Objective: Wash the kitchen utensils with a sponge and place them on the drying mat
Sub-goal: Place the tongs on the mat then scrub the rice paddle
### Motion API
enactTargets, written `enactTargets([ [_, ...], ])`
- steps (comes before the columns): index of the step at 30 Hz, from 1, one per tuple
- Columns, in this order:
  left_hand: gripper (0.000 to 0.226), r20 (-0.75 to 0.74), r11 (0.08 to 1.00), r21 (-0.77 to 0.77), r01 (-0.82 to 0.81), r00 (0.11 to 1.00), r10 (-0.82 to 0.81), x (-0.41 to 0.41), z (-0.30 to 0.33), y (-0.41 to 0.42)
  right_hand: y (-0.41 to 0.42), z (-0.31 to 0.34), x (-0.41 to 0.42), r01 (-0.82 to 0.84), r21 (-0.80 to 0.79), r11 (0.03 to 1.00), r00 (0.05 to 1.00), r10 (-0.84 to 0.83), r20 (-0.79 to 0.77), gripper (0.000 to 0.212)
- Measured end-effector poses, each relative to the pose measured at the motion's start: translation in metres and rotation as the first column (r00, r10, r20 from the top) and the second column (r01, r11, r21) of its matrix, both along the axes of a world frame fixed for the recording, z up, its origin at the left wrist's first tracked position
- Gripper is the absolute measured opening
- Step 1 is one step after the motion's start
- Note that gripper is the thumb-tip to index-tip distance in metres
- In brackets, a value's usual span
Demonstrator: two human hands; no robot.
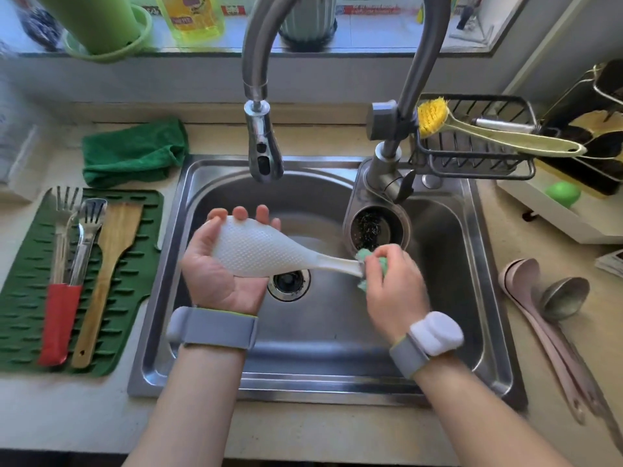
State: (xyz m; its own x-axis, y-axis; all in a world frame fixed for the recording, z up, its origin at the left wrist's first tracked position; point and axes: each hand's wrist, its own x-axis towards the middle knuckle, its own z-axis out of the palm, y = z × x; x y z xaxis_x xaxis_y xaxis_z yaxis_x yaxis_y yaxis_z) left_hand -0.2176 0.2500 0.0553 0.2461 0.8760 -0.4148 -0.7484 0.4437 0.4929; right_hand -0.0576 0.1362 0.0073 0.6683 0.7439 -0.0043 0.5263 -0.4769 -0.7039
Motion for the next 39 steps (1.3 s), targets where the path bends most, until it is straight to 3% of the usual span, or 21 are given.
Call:
enactTargets([
  [5,0.005,0.038,1.000,-0.013,0.002,0.999,-0.002,0.010,-0.002,-0.004,0.035,0.027,-0.062,-0.341,0.138,0.930,0.940,0.336,0.057,0.022],
  [7,0.010,0.035,1.000,0.008,0.008,0.999,-0.008,0.005,-0.001,-0.002,0.029,0.010,-0.034,-0.228,0.067,0.971,0.972,0.223,0.079,0.025],
  [10,0.015,0.006,1.000,0.006,0.023,1.000,-0.023,0.004,-0.001,-0.004,0.012,-0.001,-0.015,0.028,-0.008,1.000,0.999,-0.029,-0.043,0.024],
  [12,0.017,0.006,0.999,-0.015,0.044,0.999,-0.043,0.012,-0.003,-0.008,0.020,0.011,-0.040,-0.079,0.040,0.996,0.994,0.082,-0.073,0.020],
  [15,0.027,0.048,0.994,-0.063,0.089,0.995,-0.086,0.022,-0.006,-0.014,0.037,0.042,-0.071,-0.254,0.242,0.936,0.941,0.297,-0.160,0.011],
  [19,0.045,0.135,0.977,-0.079,0.200,0.973,-0.189,0.027,-0.009,-0.027,0.058,0.054,-0.072,-0.427,0.256,0.867,0.895,0.446,-0.019,0.008],
  [23,0.051,0.147,0.965,-0.118,0.234,0.965,-0.216,0.028,-0.010,-0.031,0.067,0.050,-0.071,-0.278,0.193,0.941,0.958,0.285,-0.011,0.015],
  [27,0.043,0.168,0.965,-0.103,0.241,0.960,-0.222,0.020,-0.005,-0.025,0.063,0.051,-0.081,-0.445,0.067,0.893,0.886,0.428,0.180,0.017],
  [30,0.032,0.096,0.966,-0.118,0.229,0.971,-0.218,0.017,-0.005,-0.022,0.062,0.052,-0.071,-0.350,0.051,0.935,0.932,0.342,0.119,0.017],
  [34,0.023,0.053,0.983,-0.116,0.145,0.989,-0.139,0.007,-0.006,-0.009,0.041,0.043,-0.082,-0.452,0.040,0.891,0.872,0.432,0.232,0.023],
  [39,0.021,0.028,0.996,-0.040,0.076,0.997,-0.075,-0.008,-0.006,0.004,0.017,0.006,-0.029,-0.140,-0.053,0.989,0.973,0.147,0.180,0.031],
])
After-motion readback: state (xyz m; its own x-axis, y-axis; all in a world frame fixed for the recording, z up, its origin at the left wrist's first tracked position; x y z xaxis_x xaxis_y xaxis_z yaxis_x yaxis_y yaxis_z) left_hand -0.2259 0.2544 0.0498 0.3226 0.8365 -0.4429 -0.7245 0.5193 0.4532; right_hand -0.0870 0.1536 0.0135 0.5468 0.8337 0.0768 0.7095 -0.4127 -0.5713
